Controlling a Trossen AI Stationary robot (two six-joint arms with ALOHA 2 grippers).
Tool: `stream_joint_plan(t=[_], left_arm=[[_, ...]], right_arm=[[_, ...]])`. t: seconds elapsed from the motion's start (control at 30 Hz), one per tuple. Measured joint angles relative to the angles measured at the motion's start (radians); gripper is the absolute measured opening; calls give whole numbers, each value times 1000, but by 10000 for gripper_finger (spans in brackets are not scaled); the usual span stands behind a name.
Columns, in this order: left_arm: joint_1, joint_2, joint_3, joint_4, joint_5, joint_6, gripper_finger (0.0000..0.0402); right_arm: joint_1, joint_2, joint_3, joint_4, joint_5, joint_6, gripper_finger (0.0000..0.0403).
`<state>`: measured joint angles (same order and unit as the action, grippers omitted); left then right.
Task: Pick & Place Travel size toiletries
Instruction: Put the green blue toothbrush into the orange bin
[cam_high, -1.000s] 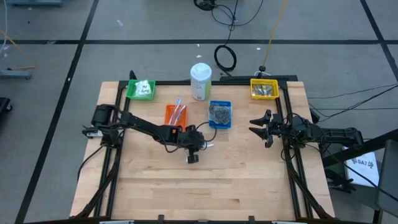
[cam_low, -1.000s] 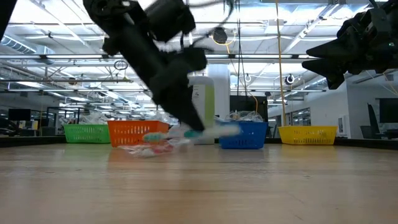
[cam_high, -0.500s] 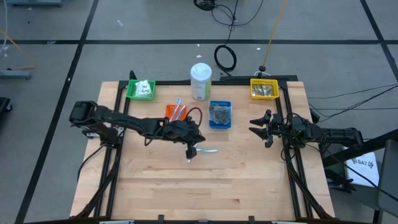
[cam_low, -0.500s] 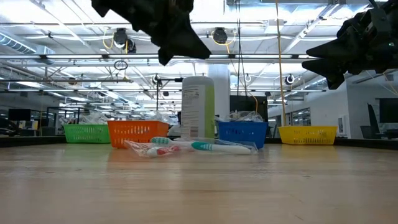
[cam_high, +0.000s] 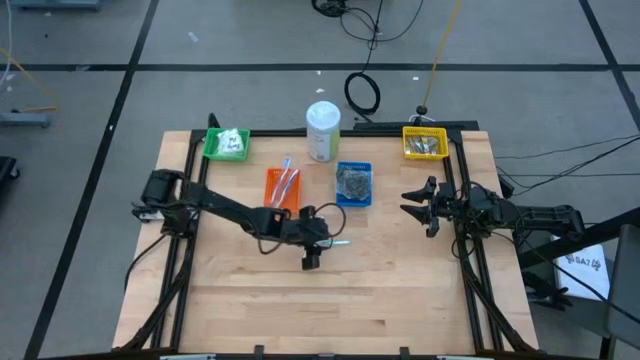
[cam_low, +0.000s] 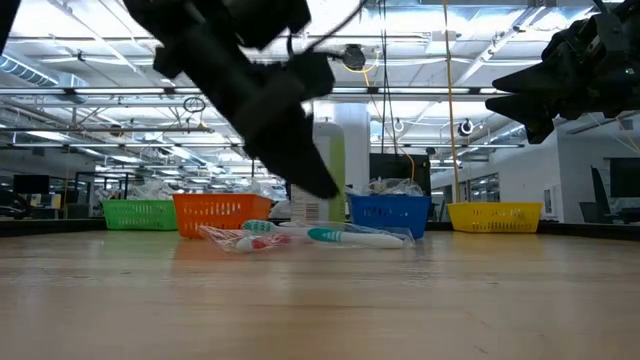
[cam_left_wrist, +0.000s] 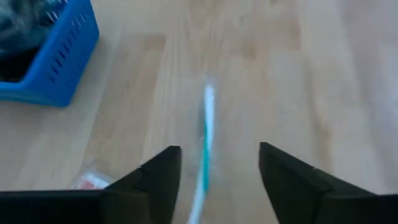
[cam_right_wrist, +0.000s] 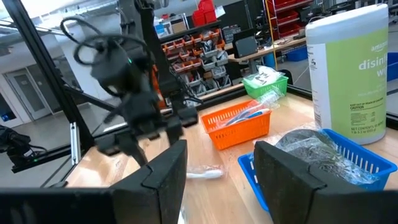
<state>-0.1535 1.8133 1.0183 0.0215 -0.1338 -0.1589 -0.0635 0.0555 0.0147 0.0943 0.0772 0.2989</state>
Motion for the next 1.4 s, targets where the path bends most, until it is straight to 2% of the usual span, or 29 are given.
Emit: stream_joint_plan(t=[0.17, 0.37, 0.47, 0.6, 0.97, 1.03, 1.17, 1.4], left_arm=[[17, 94, 0, 7, 29, 57, 258], [38, 151, 4, 18, 46, 56, 263], [45, 158, 4, 21, 61, 55, 244], [48, 155, 3, 15, 100, 53, 197], [48, 142, 1, 8, 125, 52, 19], [53, 129, 0, 15, 158, 51, 12], [52, 65, -4, 44, 215, 22, 28], [52, -123, -2, 85, 201, 17, 9]], right_arm=[[0, 0, 0, 0, 0, 0, 174], [0, 0, 0, 0, 0, 0, 177], [0, 0, 0, 0, 0, 0, 175], [0, 0, 0, 0, 0, 0, 174], [0, 0, 0, 0, 0, 0, 174], [0, 0, 0, 0, 0, 0, 174], [0, 0, 0, 0, 0, 0, 177], [0, 0, 0, 0, 0, 0, 174]])
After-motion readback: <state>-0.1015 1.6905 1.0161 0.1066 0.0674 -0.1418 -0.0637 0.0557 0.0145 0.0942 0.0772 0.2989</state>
